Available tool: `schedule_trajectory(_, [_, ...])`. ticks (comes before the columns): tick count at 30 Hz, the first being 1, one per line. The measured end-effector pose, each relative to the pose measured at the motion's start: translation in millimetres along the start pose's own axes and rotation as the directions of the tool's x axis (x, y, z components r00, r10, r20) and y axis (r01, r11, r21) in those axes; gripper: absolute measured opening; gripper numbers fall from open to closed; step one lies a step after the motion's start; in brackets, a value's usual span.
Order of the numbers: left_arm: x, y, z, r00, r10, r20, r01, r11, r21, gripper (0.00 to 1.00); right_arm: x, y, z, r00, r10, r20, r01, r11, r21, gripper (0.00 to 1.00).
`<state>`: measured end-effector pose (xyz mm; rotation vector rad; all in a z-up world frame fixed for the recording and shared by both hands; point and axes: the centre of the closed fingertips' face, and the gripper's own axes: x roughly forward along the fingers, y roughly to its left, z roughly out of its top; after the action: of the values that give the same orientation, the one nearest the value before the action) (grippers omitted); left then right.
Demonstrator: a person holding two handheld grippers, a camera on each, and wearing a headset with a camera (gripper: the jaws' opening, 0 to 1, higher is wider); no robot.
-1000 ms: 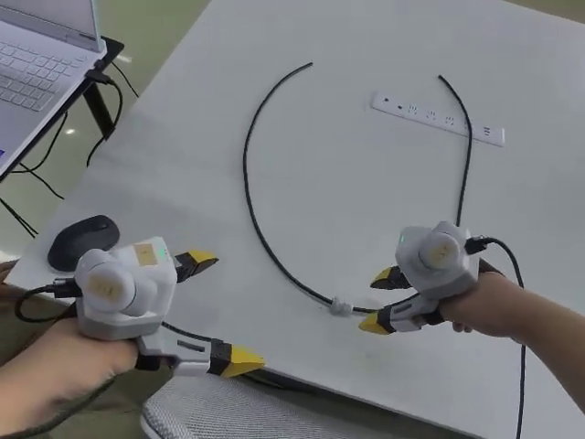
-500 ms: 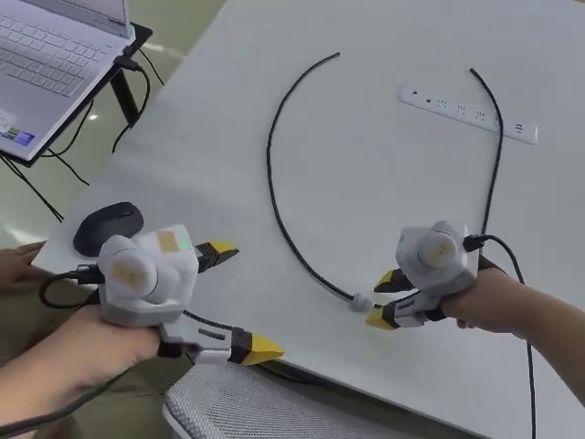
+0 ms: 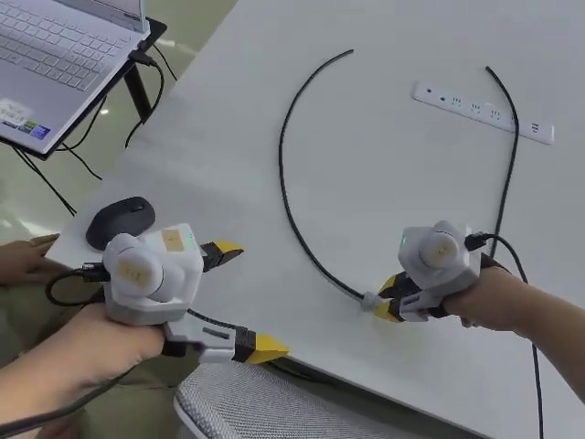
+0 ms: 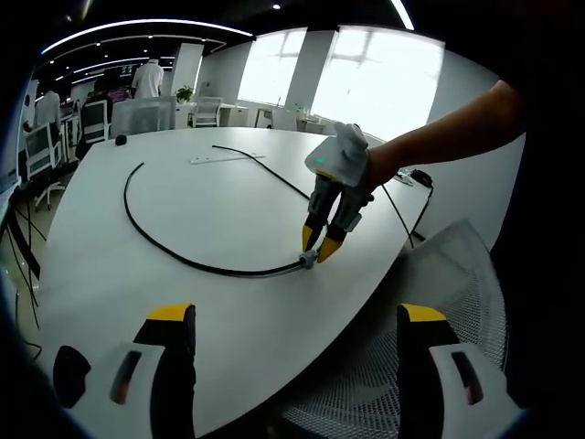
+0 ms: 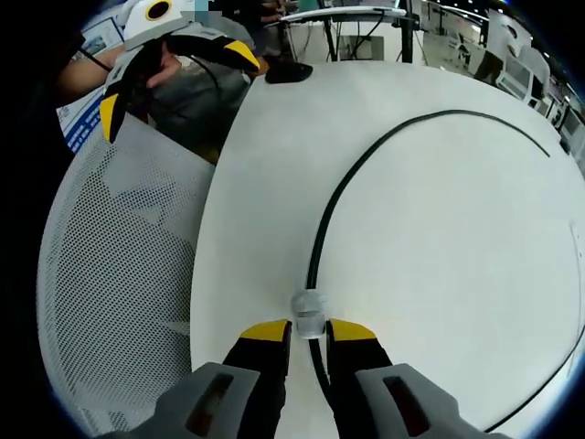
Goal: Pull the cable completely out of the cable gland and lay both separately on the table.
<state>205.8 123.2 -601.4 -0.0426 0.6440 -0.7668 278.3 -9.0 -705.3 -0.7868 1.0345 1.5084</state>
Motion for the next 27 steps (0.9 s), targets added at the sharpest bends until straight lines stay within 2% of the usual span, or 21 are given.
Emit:
schedule_trajectory(10, [-1.8,1.5,1.1,1.0000,0.001,0.008,-0.001,1.000,-0.009,0.90,0.2,-2.4,-0.8,0.9999,-0.015,-0.006,0.015,1.000,0.025,0.08])
schedule_trajectory(12, [-1.4,1.0,1.2,1.0000,-0.004,0.009,0.004,1.000,-0.011,0.89,-0.5,-2.3,-0.5,0.9998,-0.021,-0.005,0.021,1.000,0.007,0.08])
schedule_trajectory(17, [2.1,-0.3,0.3,0.9999,-0.015,0.005,0.015,1.000,-0.001,0.89,-7.2,-1.5,1.7,0.9996,-0.027,0.008,0.027,0.999,0.018,0.07])
schedule_trajectory(21, [6.7,-3.8,4.1,0.9996,-0.027,0.001,0.027,1.000,0.007,0.89,-14.2,3.4,3.2,0.9997,-0.018,0.016,0.018,1.000,0.019,0.06])
schedule_trajectory(27, [13.7,-7.0,13.6,0.9987,-0.050,0.013,0.049,0.998,0.025,0.90,-24.8,7.8,9.8,0.9989,-0.034,0.034,0.034,0.999,0.002,0.06])
